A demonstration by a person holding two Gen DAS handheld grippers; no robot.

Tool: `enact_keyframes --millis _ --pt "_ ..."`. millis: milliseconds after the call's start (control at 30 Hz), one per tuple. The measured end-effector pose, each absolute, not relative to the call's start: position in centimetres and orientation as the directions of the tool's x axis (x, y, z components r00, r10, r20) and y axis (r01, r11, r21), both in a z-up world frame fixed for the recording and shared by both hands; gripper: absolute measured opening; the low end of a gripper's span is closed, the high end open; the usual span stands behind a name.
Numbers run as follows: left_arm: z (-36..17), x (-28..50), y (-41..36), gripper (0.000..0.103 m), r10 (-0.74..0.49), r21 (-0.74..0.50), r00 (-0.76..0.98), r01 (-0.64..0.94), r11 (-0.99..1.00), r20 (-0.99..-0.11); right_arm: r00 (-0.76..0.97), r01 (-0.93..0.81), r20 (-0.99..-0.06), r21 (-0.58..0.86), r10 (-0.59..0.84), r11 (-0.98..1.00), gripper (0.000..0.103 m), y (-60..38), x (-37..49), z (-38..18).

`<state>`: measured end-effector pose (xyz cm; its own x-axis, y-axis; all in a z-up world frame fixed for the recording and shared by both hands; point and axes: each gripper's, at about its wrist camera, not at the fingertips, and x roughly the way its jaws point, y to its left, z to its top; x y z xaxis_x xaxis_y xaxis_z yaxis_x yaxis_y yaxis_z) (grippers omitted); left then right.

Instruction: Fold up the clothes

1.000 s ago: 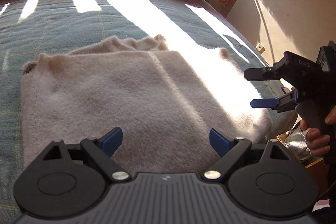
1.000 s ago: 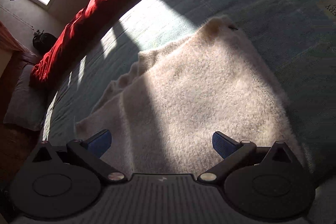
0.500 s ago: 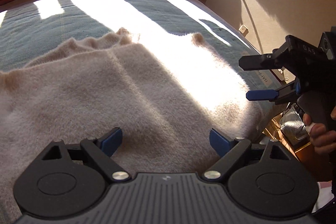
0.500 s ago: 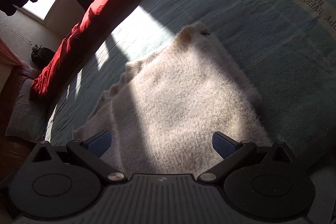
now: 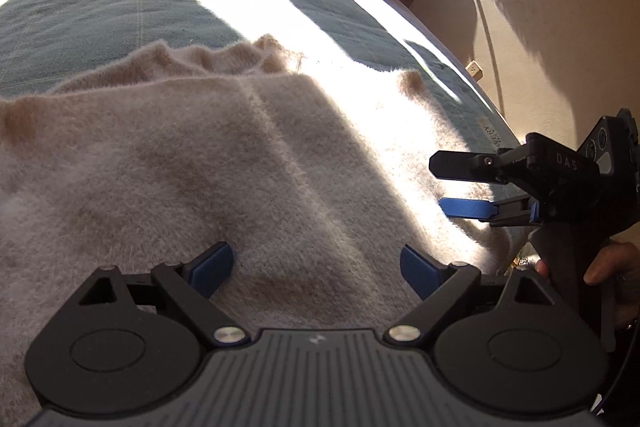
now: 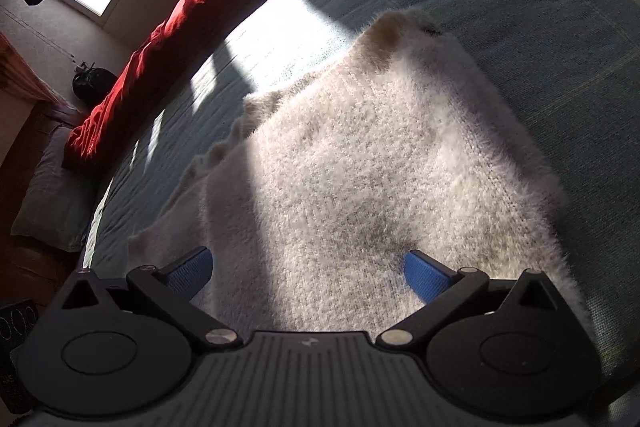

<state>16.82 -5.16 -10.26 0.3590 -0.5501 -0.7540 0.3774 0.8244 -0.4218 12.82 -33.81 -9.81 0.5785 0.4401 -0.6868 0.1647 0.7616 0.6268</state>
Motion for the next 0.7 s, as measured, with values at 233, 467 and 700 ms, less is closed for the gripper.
enact_keyframes --millis 233,467,700 --pt "-10.3 16.6 -2.3 0.091 -0.455 -0.353 0.406 0.304 0.885 -0.792 0.584 0.185 -0.688 0.63 0.432 0.754 0.103 -33.7 12.9 -9.8" --pt "-9.8 16.7 -1.2 0.091 -0.437 -0.346 0.415 0.279 0.896 -0.798 0.561 0.127 -0.722 0.559 0.405 0.82 0.103 -32.7 13.0 -9.0" --pt "-6.7 14.8 1.5 0.091 -0.39 -0.291 0.481 0.27 0.918 -0.785 0.58 -0.112 -0.776 0.224 0.246 0.968 0.103 -27.1 13.8 -5.2"
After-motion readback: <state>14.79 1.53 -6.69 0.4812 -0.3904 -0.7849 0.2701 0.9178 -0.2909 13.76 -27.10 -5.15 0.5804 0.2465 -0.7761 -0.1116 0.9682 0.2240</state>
